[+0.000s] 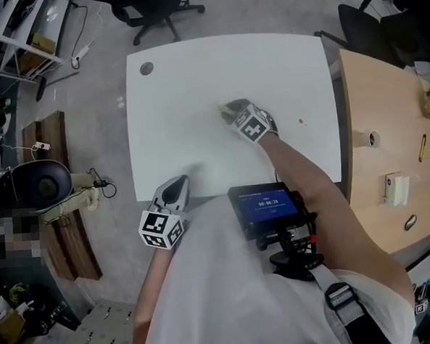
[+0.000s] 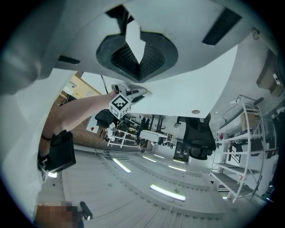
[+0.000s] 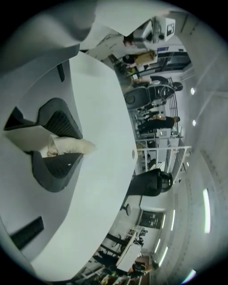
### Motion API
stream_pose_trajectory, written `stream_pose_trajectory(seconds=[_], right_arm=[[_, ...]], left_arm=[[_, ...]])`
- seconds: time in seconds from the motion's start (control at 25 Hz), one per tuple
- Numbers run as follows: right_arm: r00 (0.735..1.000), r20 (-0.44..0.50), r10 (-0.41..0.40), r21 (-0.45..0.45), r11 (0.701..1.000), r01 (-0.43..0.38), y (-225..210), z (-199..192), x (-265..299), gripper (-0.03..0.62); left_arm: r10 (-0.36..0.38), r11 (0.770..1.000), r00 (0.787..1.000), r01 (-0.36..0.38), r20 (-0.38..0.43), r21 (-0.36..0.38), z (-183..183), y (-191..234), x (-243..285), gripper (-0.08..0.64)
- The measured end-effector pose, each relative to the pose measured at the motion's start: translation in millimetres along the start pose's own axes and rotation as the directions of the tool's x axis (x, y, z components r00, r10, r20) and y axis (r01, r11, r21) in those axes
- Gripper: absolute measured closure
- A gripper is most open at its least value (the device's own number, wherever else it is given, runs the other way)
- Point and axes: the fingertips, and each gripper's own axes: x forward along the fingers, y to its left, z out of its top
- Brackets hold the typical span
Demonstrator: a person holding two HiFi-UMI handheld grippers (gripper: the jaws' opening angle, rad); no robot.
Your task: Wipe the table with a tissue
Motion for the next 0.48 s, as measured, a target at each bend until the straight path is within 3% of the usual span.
stream_pose_trajectory(seconds=[0.12, 0.24, 0.36, 0.48], right_arm=[[0.987, -0.036, 0.158, -0.042, 0.986, -0.16, 48, -12, -8, 0.495], [0.972, -0.113, 0.207, -0.132, 0.966, -0.221, 73, -33, -25, 0.495], [0.976, -0.132, 0.172, -0.129, 0.974, -0.188, 81, -54, -50, 0.495], [0.992, -0.081, 0.093, -0.008, 0.996, -0.094, 78, -64, -74, 0.495]], left_arm=[[-0.021, 1.0, 0.999, 0.022, 0.031, -0.014, 7, 12, 0, 0.555], [-0.064, 0.998, 0.997, 0.065, 0.044, -0.019, 9, 12, 9, 0.555], [-0.142, 0.99, 0.989, 0.142, 0.042, 0.009, 10, 0, 23, 0.556], [-0.223, 0.974, 0.974, 0.221, 0.033, 0.038, 14, -6, 35, 0.555]])
